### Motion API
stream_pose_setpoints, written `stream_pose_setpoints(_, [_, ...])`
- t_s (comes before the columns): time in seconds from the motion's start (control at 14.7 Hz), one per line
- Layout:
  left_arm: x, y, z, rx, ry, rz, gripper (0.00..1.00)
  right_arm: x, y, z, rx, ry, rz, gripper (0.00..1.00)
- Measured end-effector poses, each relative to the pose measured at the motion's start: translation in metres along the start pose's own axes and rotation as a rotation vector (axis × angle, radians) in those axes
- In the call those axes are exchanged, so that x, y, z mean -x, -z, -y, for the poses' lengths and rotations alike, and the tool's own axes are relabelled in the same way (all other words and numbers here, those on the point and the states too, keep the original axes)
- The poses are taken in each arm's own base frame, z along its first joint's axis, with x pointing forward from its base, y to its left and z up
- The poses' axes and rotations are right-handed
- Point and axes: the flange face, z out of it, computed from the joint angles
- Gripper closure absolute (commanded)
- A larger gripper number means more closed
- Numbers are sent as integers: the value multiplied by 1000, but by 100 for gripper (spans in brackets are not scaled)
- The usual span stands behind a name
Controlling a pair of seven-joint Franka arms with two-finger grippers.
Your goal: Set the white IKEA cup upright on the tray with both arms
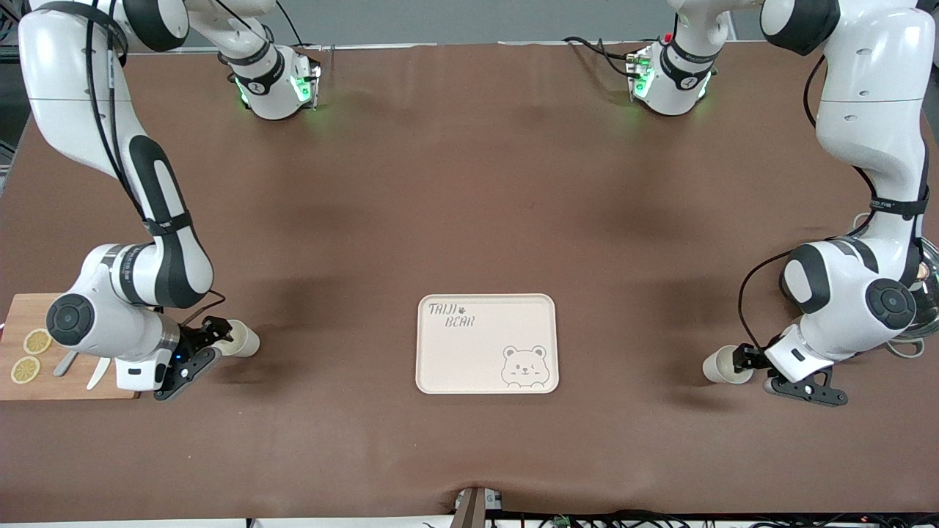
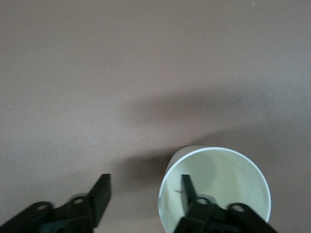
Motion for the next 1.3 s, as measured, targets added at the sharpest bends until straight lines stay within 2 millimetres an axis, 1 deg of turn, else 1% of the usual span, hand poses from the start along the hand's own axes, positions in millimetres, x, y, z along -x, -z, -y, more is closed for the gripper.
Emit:
stream_pose_setpoints(0.27, [0, 0, 0, 0, 4, 0, 100, 0, -10, 2, 10, 8, -9, 0])
stream_pose_setpoints(0.61, [-6, 5, -9, 4, 16, -13, 100, 0, -15, 5, 18, 14, -16, 0])
stream_pose_setpoints(0.68, [-8, 6, -14, 5, 32, -14, 100, -1, -15, 5, 19, 20, -18, 0])
stream_pose_setpoints(0.82, [-14, 7, -36, 12, 78, -14, 100, -1, -16, 5, 23, 34, -21, 31])
stream_pose_setpoints(1.02, [-25, 13, -87, 26, 149, -6, 100, -2, -16, 5, 23, 45, -21, 68])
stream_pose_setpoints(1.09, [-28, 17, -105, 30, 173, -5, 100, -2, -16, 5, 23, 46, -21, 77])
stream_pose_setpoints(1.16, [-31, 19, -121, 34, 195, -4, 100, -2, -16, 6, 23, 47, -21, 85])
stream_pose_setpoints(1.3, [-34, 22, -152, 41, 235, -4, 100, -2, -16, 6, 23, 50, -21, 95])
